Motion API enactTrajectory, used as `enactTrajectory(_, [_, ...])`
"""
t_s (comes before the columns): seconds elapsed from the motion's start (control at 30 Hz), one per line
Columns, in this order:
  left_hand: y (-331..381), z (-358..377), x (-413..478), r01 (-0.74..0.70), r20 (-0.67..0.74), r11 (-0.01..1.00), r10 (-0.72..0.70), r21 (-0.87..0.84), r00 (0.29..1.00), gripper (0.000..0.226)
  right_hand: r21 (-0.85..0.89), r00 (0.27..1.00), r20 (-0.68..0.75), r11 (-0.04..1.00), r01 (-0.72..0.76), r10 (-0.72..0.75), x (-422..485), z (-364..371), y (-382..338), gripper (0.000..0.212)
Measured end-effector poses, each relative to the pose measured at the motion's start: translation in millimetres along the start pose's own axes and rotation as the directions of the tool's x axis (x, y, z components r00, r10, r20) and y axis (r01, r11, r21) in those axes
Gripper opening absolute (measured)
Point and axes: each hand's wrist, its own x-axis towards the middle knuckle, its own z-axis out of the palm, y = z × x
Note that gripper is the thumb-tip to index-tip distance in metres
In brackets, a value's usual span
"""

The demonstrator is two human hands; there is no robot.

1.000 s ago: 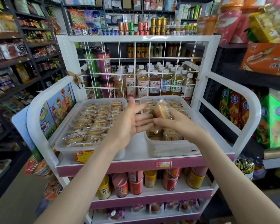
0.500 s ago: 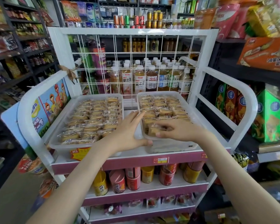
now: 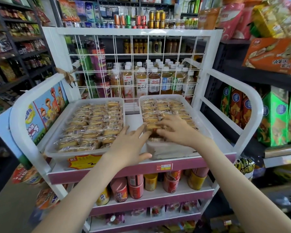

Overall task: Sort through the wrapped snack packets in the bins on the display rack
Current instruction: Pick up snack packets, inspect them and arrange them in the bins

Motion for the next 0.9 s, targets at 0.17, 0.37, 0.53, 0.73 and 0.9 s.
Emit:
enactTrajectory(0.17, [2.7, 5.5, -0.3, 0.005, -0.094, 0.998, 0.001, 0.068, 0.996, 0.076, -0.050, 0.999, -0.029, 0.998, -0.038, 0.036, 26.4, 11.4, 12.6, 0.045])
enactTrajectory(0.37, [3.5, 8.1, -3.8, -0.004, -0.175, 0.999, 0.010, 0.036, 0.985, 0.071, -0.134, 0.997, -0.026, 0.988, -0.072, 0.069, 40.6, 22.0, 15.2, 0.042])
enactTrajectory(0.53, [3.8, 7.0, -4.0, 0.003, -0.221, 1.000, -0.007, -0.020, 0.975, 0.067, -0.146, 0.996, -0.056, 0.986, -0.080, 0.072, 42.2, 22.4, 14.5, 0.030])
enactTrajectory(0.73, [4.0, 6.1, -3.3, -0.001, -0.275, 0.996, -0.024, -0.090, 0.961, 0.062, -0.222, 0.998, -0.009, 0.973, -0.065, 0.065, 40.4, 19.7, 12.0, 0.038])
enactTrajectory(0.9, [4.4, 5.6, -3.7, -0.003, -0.304, 0.995, -0.026, -0.095, 0.952, 0.061, -0.217, 0.999, -0.033, 0.976, 0.003, -0.010, 35.5, 16.9, 14.6, 0.030])
